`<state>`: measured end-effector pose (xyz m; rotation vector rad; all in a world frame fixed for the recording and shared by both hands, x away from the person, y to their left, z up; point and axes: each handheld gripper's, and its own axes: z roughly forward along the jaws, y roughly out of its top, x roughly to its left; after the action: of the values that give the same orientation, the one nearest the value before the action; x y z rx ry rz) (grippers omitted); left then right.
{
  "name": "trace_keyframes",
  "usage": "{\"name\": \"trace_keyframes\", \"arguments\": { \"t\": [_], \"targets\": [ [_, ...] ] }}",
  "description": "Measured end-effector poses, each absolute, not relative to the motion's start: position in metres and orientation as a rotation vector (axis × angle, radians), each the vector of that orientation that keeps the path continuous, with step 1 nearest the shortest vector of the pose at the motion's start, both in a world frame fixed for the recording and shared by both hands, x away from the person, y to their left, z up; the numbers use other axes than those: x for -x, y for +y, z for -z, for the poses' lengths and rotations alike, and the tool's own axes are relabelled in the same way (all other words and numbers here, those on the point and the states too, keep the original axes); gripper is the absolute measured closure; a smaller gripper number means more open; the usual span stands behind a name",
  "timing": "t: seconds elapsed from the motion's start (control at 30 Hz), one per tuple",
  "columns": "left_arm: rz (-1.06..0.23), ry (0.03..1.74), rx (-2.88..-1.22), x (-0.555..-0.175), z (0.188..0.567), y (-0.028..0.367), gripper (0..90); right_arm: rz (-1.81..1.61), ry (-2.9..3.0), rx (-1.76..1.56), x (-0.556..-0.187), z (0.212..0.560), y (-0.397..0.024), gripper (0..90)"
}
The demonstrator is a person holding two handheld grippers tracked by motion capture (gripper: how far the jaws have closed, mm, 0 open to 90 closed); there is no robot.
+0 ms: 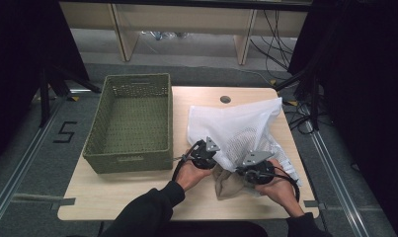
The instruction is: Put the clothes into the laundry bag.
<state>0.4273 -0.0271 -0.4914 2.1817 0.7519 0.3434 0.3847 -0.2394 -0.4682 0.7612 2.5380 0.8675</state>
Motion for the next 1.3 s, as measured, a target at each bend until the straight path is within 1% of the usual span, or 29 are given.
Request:
{"name": "trace_keyframes", "arguments": {
  "t": [0.27,0.53,0.6,0.7,0.73,0.9,0.97,1.03,1.07,1.3],
  "targets": [
    [-0.370,0.731,-2.238,-0.416,0.498,-0.004,89.1,-0.841,2.430,-0.833,-0.420,0.470,-0.222,89.5],
    [-0.370,0.712,-2.258,-0.411,0.501,0.006,89.2,-0.832,2.394,-0.860,-0.444,0.471,-0.207,89.5],
    [-0.356,0.685,-2.268,-0.406,0.499,0.007,89.2,-0.838,2.389,-0.866,-0.447,0.472,-0.206,89.5],
    [-0.377,0.666,-2.280,-0.398,0.495,0.009,89.2,-0.848,2.380,-0.885,-0.455,0.473,-0.203,89.5],
    [-0.336,0.641,-2.283,-0.390,0.493,0.009,89.2,-0.862,2.373,-0.894,-0.461,0.473,-0.201,89.5],
    [-0.320,0.576,-2.301,-0.376,0.487,0.014,89.2,-0.860,2.369,-0.898,-0.471,0.477,-0.196,89.5],
    [-0.346,0.554,-2.307,-0.373,0.482,0.022,89.2,-0.867,2.361,-0.893,-0.475,0.475,-0.194,89.5],
    [-0.338,0.572,-2.297,-0.373,0.479,0.029,89.2,-0.879,2.360,-0.894,-0.476,0.474,-0.193,89.6],
    [-0.337,0.610,-2.286,-0.377,0.478,0.038,89.2,-0.882,2.361,-0.882,-0.475,0.474,-0.192,89.5],
    [-0.351,0.667,-2.307,-0.379,0.480,0.053,88.9,-0.903,2.375,-0.864,-0.470,0.469,-0.193,89.5]
  ]
}}
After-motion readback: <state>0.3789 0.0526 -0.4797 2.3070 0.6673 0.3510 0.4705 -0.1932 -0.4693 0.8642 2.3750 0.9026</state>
